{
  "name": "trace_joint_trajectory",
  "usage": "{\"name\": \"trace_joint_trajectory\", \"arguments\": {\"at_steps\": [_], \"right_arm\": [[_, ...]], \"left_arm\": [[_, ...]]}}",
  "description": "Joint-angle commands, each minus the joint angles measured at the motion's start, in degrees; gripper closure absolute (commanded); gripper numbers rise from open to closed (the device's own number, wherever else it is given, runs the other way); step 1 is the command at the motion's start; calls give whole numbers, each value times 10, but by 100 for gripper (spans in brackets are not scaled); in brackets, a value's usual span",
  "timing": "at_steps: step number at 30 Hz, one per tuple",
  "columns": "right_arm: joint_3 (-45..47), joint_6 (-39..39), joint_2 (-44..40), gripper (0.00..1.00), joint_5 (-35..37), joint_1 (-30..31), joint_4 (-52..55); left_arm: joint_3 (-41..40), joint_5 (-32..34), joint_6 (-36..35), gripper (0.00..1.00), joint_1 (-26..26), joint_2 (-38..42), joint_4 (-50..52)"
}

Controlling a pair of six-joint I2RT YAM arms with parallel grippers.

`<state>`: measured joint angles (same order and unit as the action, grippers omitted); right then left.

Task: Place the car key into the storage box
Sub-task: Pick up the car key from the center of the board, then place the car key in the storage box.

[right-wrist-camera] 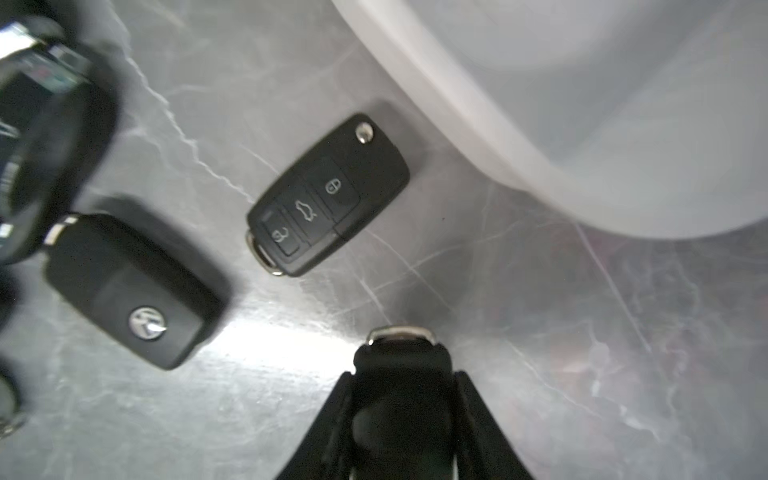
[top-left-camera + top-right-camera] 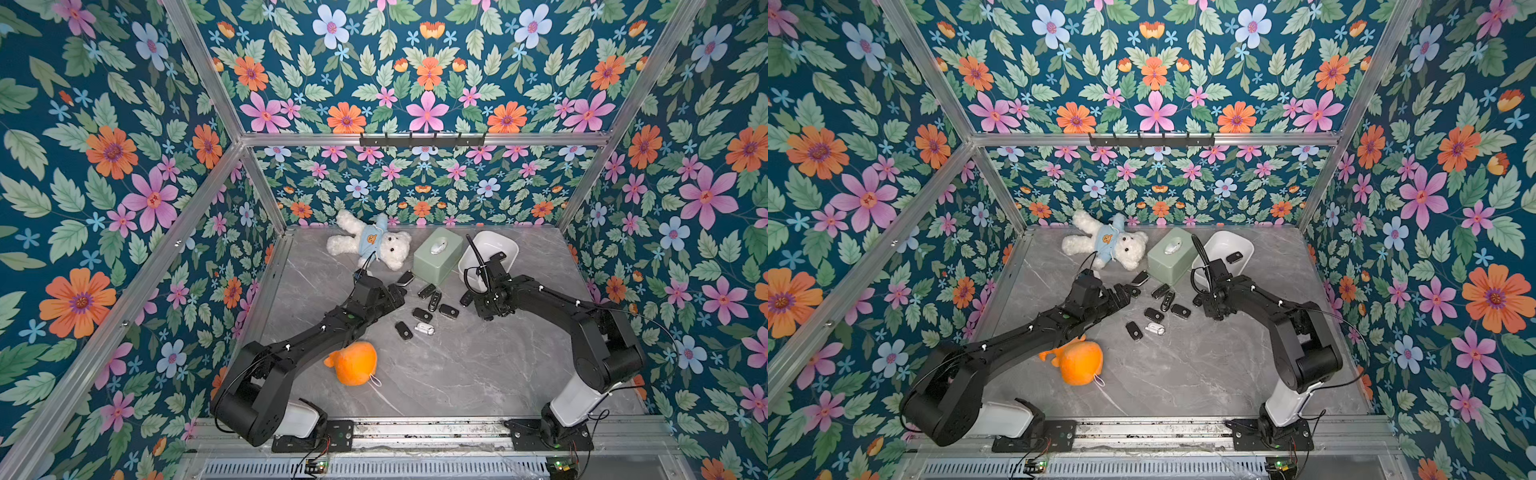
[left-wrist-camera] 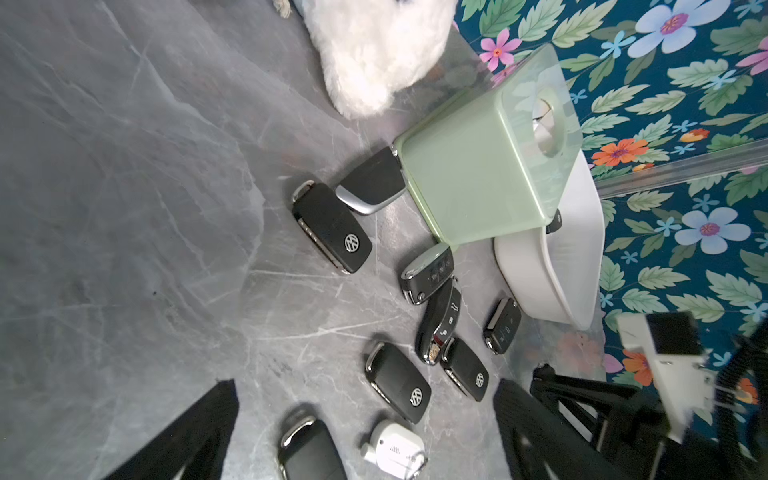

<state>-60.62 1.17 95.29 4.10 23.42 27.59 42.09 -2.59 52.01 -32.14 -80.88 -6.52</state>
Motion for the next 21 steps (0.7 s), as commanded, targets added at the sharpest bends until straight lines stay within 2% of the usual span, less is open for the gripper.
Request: {"name": "trace_joint_trajectory", "arguments": {"at_steps": [1,11,16,21], "right_arm": [[-5,15,-38,71,-9,1,13],[-30,88,-112,70,-30,-23,-4],[-62,135,-93,70,-32,-53,-26],[-114,188,-43,70,6,-66,-30]], "left_arm": [[11,3,-14,0,4,-7,-18],[27,-14,-18,0,9,-24,-39],[21,-16,-18,0,9,-19,-40],[16,-24,-11,0,10,-18,-38]]}}
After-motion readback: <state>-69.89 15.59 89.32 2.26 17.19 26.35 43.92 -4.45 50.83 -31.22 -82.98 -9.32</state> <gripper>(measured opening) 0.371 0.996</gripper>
